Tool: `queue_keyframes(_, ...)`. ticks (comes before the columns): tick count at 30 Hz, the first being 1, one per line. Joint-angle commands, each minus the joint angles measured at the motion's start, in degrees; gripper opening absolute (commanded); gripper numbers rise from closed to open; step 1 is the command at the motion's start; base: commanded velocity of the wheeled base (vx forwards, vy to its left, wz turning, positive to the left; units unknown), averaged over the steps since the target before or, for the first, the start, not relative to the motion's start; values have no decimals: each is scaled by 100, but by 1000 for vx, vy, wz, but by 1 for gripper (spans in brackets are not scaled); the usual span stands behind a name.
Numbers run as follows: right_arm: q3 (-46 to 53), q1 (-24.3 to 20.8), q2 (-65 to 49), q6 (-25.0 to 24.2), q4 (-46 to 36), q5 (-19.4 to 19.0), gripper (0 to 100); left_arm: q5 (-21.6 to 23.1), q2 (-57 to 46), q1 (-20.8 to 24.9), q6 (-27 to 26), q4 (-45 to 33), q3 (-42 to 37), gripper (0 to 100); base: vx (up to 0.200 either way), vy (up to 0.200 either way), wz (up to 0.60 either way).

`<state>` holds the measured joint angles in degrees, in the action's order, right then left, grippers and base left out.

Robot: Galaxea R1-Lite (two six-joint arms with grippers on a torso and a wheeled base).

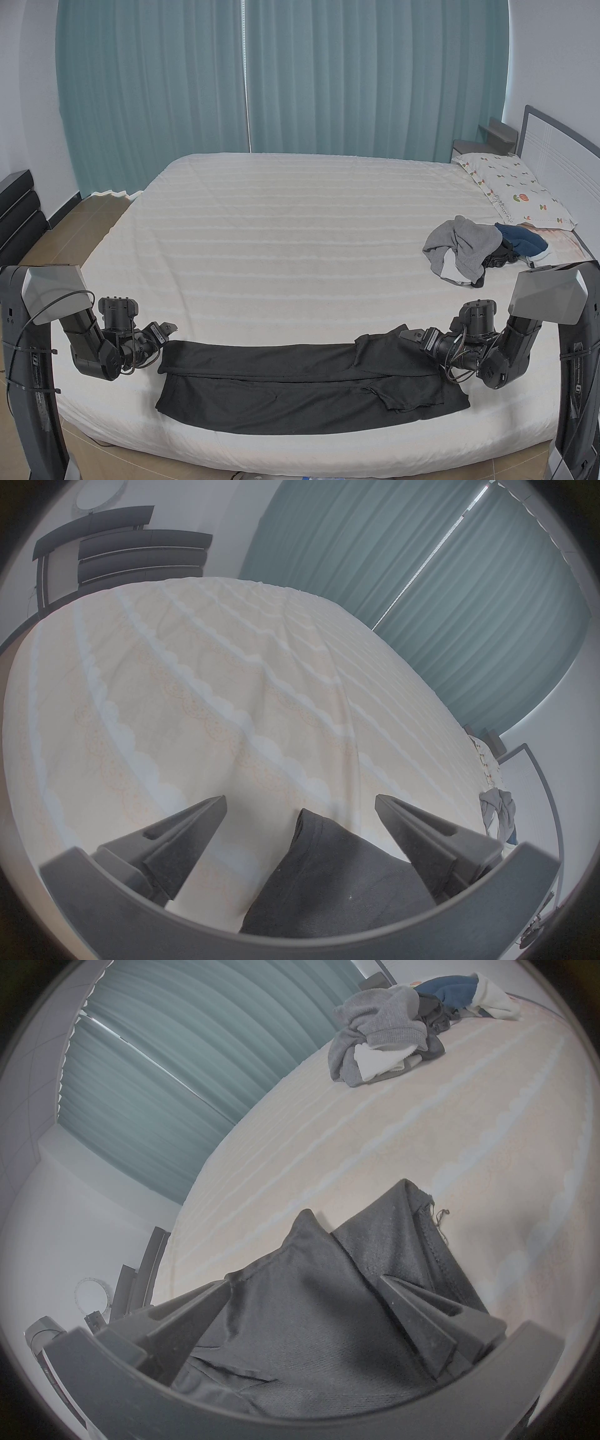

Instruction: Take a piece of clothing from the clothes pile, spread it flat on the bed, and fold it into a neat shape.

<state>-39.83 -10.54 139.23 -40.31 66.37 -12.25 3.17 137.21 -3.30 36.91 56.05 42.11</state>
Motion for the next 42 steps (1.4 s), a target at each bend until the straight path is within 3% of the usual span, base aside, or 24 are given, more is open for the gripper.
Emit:
queue_keyframes(1,-34,0,148,6,-1,-5,0,-1,8,-4,0,2,-1,100,0,0,0)
queue_keyframes(13,362,79,25,507,8,21,0,8,8,-12,0,2,-1,100,0,0,0)
queue_keyframes(42,1390,281,-854,560,78,-216,0,8,8,-12,0,2,-1,100,0,0,0)
